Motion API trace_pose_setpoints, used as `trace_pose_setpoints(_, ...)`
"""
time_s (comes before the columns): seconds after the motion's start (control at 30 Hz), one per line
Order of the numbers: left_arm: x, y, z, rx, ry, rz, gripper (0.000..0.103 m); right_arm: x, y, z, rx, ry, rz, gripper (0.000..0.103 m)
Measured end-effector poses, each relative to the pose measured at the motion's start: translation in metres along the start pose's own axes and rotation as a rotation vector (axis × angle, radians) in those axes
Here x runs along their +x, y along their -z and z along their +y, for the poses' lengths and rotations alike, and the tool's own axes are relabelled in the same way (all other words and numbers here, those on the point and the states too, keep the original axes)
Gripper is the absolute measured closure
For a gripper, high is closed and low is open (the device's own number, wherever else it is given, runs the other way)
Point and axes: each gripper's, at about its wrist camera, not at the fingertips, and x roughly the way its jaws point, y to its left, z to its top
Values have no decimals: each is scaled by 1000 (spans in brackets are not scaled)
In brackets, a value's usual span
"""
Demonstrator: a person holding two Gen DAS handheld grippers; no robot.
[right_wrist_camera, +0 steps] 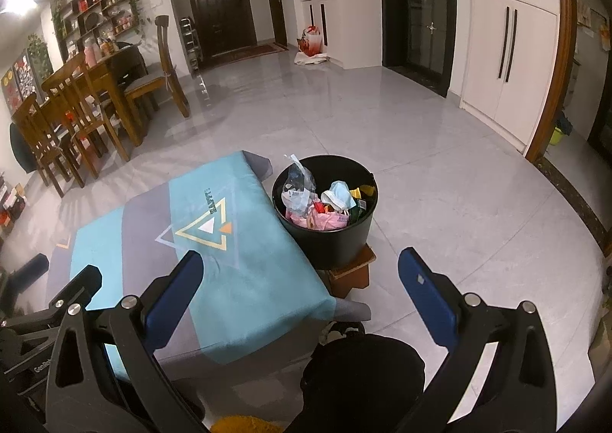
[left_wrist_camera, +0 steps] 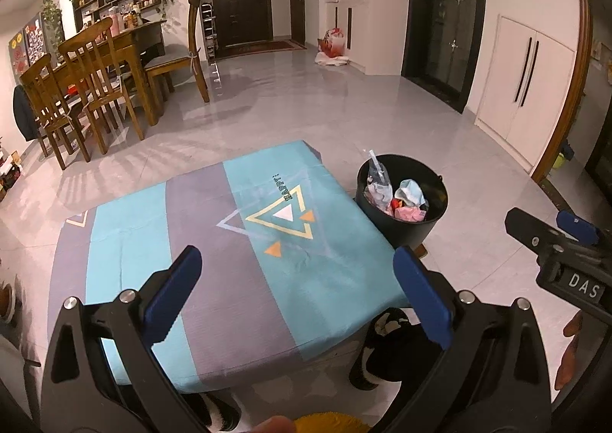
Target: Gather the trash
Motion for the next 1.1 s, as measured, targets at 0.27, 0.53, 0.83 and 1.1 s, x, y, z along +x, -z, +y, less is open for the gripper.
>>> trace_pose_setpoints(0.27,3,1,3,-2,-12,11,3,0,0,1,0,-2,1,3)
trace_pose_setpoints(0.53,4,1,3,-2,-13,11,3,3,0,8,-7,7,15,3)
trace_pose_setpoints(0.83,8,2,4,0,-15,18,3,9,2,12,-12,6,26,3)
trace_pose_setpoints(1.1,11,2,3,0,0,25,3,11,1,12,-10,8,28,3)
